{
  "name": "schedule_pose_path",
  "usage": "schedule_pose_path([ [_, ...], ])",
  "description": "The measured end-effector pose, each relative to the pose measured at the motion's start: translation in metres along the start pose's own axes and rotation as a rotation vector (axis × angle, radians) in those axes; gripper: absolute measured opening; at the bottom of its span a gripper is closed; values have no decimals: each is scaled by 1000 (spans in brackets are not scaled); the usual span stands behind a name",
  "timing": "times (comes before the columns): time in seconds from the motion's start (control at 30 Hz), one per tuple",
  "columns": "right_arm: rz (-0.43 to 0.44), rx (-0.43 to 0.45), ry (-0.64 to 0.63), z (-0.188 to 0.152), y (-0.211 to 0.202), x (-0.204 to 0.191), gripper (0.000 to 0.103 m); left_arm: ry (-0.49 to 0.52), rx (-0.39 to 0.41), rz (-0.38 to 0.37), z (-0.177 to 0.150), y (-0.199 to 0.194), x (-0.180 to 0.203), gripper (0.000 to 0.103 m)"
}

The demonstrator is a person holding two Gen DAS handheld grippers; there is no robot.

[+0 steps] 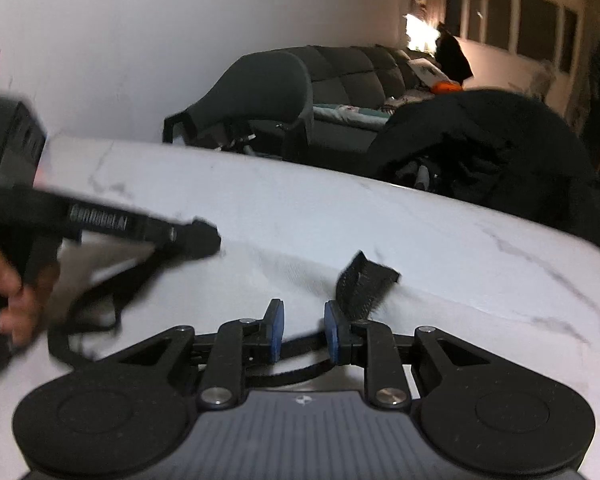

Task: Fold shopping bag

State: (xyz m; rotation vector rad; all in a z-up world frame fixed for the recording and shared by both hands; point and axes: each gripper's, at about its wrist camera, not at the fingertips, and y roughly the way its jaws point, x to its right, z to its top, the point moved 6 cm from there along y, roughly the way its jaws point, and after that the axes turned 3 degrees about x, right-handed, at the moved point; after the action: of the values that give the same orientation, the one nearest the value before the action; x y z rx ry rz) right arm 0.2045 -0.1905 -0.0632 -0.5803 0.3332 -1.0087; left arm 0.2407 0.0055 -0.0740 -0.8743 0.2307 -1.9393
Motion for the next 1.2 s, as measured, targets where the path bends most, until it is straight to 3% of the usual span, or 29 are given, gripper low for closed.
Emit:
schedule_pose_path([
  [0.2,-18,-13,-10,-6,-9,5,21,26,0,19,0,-2,12,2],
  [0.47,-9,36,-8,3,-27,-4,21,93,18,37,5,-19,38,4],
  [0.57,-11,25,6,1,-27,-4,22,129,38,40,5,-28,50,10],
  [0.67,-34,13,16,-3,-30,-2,22,205,6,85,-1,-26,60,15],
  [0.8,-53,28,45,-7,-53,6,23,165,57,57,4,-39,71,25],
  [0.9,-84,29,82,-14,-74,15,29,174,68,35,5,-48,83,25],
  [0.97,-100,31,107,-21,-89,22,33,199,42,-5,-2,-55,94,23],
  [1.07,-134,37,147,-36,-114,32,36,233,-18,-51,-20,-63,107,11],
  [1.2,-169,51,185,-60,-150,42,37,254,-50,-64,-42,-77,110,10],
])
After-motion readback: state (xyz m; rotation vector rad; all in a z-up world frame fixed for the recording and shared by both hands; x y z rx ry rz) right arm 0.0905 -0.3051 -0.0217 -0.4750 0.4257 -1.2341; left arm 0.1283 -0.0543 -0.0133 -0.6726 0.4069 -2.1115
